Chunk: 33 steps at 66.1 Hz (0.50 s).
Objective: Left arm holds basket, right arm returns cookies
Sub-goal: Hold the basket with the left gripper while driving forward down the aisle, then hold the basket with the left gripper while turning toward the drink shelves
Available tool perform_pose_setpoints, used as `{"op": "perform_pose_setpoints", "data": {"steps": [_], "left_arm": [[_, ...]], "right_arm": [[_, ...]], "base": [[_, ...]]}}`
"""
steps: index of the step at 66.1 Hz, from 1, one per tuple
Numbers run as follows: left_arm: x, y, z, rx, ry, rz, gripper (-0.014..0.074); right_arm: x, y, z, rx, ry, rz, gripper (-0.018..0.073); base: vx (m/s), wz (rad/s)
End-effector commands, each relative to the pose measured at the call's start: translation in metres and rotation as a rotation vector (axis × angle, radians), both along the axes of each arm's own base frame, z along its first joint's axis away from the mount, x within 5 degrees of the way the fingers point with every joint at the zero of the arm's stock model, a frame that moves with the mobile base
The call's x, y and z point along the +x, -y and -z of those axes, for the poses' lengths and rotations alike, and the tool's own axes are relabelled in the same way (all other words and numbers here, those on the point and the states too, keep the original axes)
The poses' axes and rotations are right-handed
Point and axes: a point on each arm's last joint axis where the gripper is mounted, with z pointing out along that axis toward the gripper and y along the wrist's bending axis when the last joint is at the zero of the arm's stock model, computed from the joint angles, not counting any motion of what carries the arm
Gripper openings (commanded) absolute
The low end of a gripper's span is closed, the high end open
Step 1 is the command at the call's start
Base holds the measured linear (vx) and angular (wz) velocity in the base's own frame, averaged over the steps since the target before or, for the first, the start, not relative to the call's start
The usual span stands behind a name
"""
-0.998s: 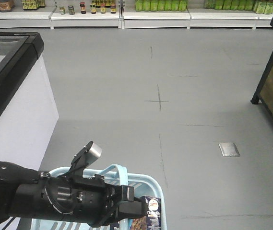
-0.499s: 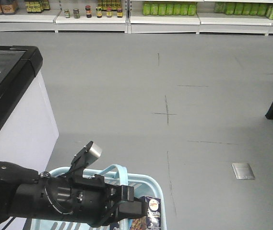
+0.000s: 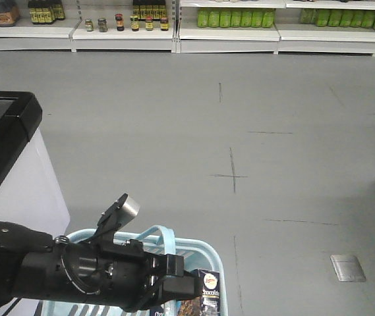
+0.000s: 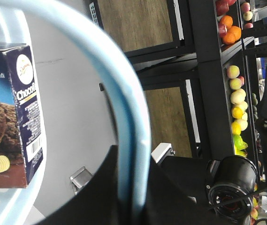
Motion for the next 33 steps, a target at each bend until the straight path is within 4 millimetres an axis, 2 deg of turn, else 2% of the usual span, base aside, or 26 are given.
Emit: {"op": "perform_pose_setpoints", "data": {"steps": [1,33], "left_arm": [[-0.0003,0.0049,-0.0248,-0.119,0.017,-0.008,-0.0006],[-0.0003,0.0049,-0.0248,-0.119,0.017,-0.008,-0.0006]], "right_arm": [[-0.0009,0.0000,-0.0072,-0.013,0.090,0.002,-0.0008],[-0.0009,0.0000,-0.0072,-0.013,0.090,0.002,-0.0008]], "base": [[0.34,-0.09],[0.35,-0.10]]}}
